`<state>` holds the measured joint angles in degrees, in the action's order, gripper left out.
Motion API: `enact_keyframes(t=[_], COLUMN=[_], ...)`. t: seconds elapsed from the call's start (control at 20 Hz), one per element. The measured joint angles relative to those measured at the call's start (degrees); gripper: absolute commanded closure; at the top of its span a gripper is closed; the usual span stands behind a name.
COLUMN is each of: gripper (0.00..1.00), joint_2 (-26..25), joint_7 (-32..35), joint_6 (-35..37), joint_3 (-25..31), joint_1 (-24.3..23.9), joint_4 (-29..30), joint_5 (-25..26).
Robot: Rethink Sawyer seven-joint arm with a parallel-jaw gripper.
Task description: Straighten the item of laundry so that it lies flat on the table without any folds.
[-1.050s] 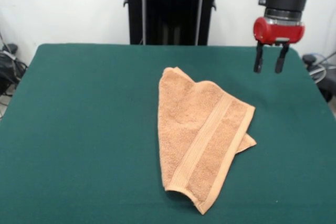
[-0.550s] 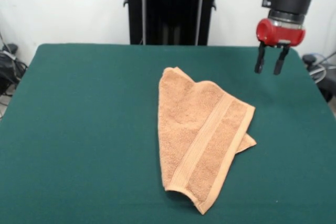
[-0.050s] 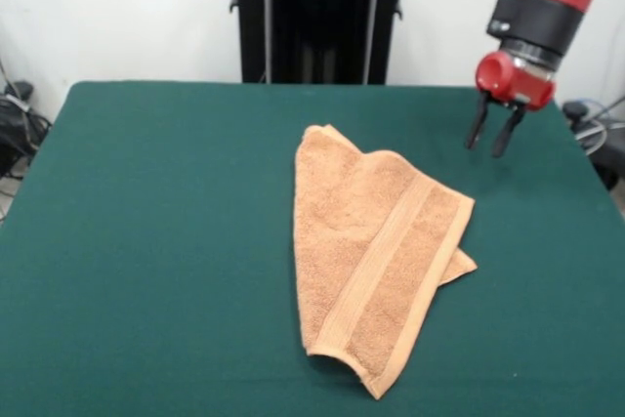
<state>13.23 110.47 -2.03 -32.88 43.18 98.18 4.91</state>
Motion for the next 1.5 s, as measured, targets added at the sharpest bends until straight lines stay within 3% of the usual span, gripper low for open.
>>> enact_keyframes(t=[0.6, 0.9, 1.2, 1.5], gripper=[0.0, 0.0, 0.0, 0.0], joint_2=[-13.69, -23.21, -28.58, -30.87], joint_7=[0.0, 0.0, 0.0, 0.01], joint_6=[-0.93, -1.91, -1.91, -1.91], joint_3=[-14.53, -23.39, -27.07, -27.33], joint_1=[9.32, 14.53, 16.26, 16.31], joint_4=[-2.93, -3.51, -4.31, -4.62], joint_5=[-10.17, -18.18, -23.18, -25.02])
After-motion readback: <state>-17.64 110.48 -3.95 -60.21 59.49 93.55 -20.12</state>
